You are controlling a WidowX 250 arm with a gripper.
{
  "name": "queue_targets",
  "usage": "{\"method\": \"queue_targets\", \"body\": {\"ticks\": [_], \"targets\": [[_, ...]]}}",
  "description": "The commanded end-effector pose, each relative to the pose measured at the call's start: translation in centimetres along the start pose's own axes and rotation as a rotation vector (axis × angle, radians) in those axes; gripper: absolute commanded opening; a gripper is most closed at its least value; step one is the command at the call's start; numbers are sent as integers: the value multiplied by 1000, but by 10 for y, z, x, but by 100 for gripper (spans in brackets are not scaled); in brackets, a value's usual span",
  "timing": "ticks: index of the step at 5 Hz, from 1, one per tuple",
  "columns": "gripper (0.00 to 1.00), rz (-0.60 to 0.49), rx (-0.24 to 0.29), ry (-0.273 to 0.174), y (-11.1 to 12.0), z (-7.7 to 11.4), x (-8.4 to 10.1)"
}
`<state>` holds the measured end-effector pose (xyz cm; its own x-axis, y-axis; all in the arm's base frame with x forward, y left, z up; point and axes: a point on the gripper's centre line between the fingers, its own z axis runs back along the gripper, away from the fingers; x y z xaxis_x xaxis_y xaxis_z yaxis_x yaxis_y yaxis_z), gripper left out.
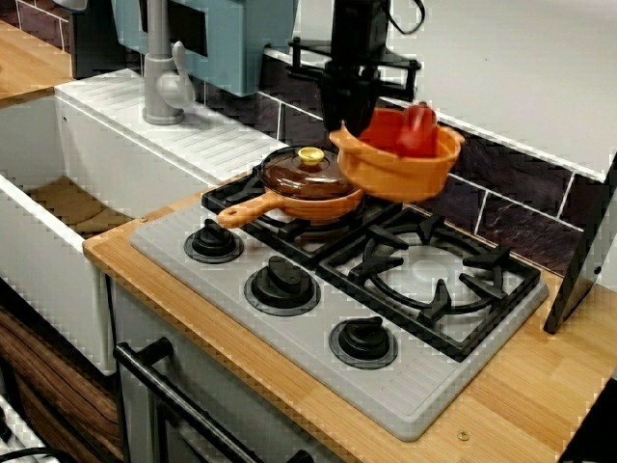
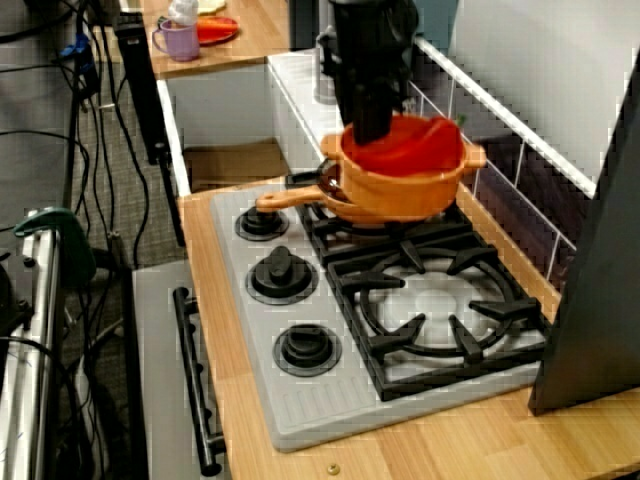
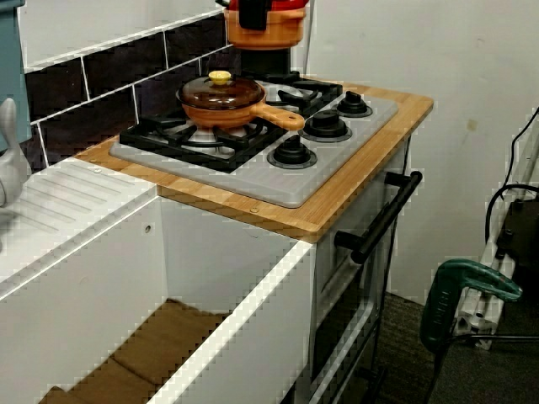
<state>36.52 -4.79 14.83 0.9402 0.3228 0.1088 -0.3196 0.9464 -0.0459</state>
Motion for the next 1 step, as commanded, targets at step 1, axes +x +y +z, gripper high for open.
{"method": "queue_targets", "body": {"ticks": [1], "targets": [[0,-4,-77,-82,11,53,-3]]}}
